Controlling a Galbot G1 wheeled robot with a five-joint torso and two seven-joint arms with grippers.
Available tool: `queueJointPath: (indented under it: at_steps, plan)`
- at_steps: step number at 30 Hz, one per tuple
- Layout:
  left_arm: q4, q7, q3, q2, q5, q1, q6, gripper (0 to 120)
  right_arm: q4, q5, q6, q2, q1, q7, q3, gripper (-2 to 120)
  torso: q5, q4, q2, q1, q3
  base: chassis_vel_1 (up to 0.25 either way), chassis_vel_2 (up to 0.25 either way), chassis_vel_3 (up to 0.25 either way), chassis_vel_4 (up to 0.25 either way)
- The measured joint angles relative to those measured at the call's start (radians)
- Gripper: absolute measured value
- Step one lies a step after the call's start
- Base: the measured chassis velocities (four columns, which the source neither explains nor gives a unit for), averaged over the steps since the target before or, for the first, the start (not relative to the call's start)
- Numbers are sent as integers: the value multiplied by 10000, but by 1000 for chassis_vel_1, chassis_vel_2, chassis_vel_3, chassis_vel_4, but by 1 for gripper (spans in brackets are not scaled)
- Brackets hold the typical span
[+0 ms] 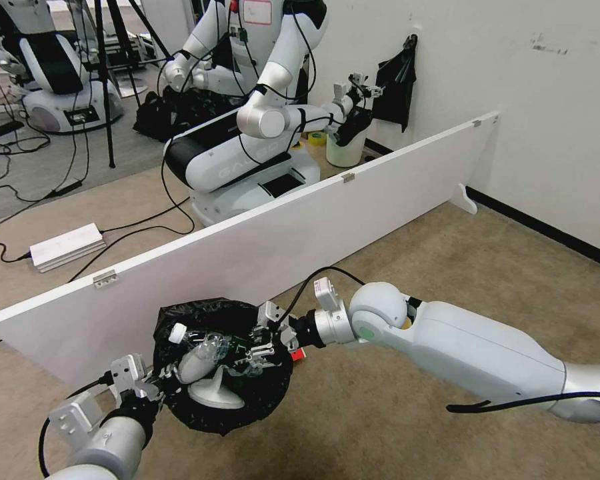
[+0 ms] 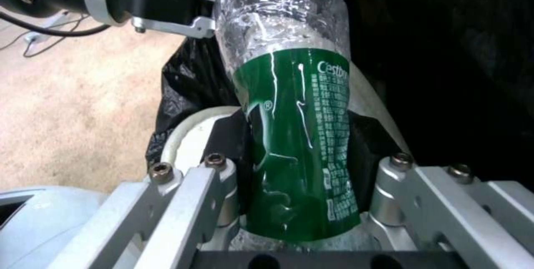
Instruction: Pick up the trash bin, then pick up the garbage from the floor and place it into the trash bin.
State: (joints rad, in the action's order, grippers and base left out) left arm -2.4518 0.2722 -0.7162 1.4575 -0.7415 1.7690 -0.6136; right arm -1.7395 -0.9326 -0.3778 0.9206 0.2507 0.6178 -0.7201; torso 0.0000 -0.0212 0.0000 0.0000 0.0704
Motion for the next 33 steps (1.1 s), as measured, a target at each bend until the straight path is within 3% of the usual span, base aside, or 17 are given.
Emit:
queueJointPath:
  at_steps: [6,24,33]
  plan:
    - [-40,21,6,-12,-113,7,-21,0,109,38,32,38,-7,20,-28,36,0,0,0,0,0,0,0,0,0]
    - [28,23,64,6,-177,-92,-29,0,-61,54,82,-36,-76,147,99,99,0,0,0,0,0,0,0,0,0]
    - [62,17,68,42,-184,-96,-30,0,-83,55,88,-49,-67,203,186,100,0,0,0,0,0,0,0,0,0]
